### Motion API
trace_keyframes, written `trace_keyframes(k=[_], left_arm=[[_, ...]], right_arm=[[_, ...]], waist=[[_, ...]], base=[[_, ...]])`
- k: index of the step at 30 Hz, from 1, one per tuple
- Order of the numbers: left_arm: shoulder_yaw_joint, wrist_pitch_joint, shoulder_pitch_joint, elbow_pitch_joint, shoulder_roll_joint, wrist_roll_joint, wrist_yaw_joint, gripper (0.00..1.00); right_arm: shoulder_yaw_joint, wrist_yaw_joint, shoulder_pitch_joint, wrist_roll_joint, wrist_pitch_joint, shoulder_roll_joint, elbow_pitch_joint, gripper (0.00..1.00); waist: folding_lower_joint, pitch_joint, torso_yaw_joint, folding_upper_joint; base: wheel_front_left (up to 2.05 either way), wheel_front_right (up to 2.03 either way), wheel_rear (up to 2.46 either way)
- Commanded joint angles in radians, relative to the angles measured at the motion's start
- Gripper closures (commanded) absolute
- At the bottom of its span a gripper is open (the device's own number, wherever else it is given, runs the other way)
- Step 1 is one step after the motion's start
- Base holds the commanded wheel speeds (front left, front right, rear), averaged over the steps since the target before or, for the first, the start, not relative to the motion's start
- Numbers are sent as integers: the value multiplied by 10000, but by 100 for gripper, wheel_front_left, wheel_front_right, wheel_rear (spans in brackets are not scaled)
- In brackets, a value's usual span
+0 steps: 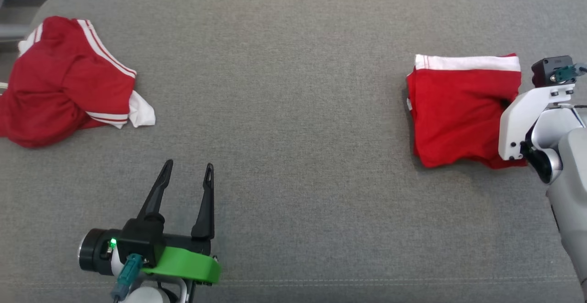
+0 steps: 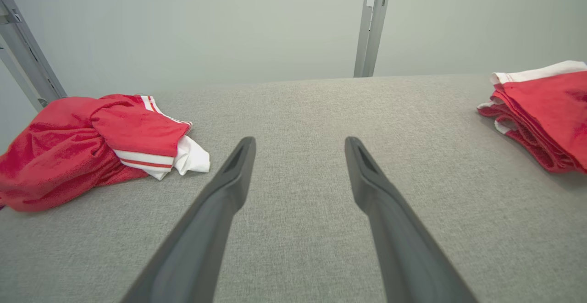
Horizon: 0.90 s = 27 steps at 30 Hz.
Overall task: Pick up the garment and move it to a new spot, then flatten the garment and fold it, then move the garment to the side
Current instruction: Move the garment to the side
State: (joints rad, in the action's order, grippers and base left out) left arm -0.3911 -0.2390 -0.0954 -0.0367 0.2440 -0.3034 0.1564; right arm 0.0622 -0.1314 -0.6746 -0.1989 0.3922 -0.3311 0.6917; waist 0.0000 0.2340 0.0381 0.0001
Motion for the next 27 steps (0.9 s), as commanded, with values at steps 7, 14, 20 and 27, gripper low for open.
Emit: trace_keyframes(k=[7, 14, 20, 27], left_arm=[[-43, 218, -700, 836, 245, 350, 91, 0], [-243, 754, -946, 1539, 494, 599, 64, 0], [-503, 1114, -987, 1951, 686, 768, -47, 0], [-819, 1330, -1113, 2338, 761, 964, -130, 0]], right_arm=[[667, 15, -749, -575, -568, -942, 335, 100], [1012, 14, -1584, -786, -1070, -1713, 801, 100], [1043, 15, -2268, -543, -1555, -2388, 1281, 100], [970, 16, -2964, 262, -2249, -3092, 1902, 100]], waist=[[0, 1189, -944, -1], [0, 1905, -1425, -1], [0, 2440, -1583, -1], [0, 3000, -1423, -1]], base=[[0, 0, 0], [0, 0, 0], [0, 0, 0], [0, 0, 0]])
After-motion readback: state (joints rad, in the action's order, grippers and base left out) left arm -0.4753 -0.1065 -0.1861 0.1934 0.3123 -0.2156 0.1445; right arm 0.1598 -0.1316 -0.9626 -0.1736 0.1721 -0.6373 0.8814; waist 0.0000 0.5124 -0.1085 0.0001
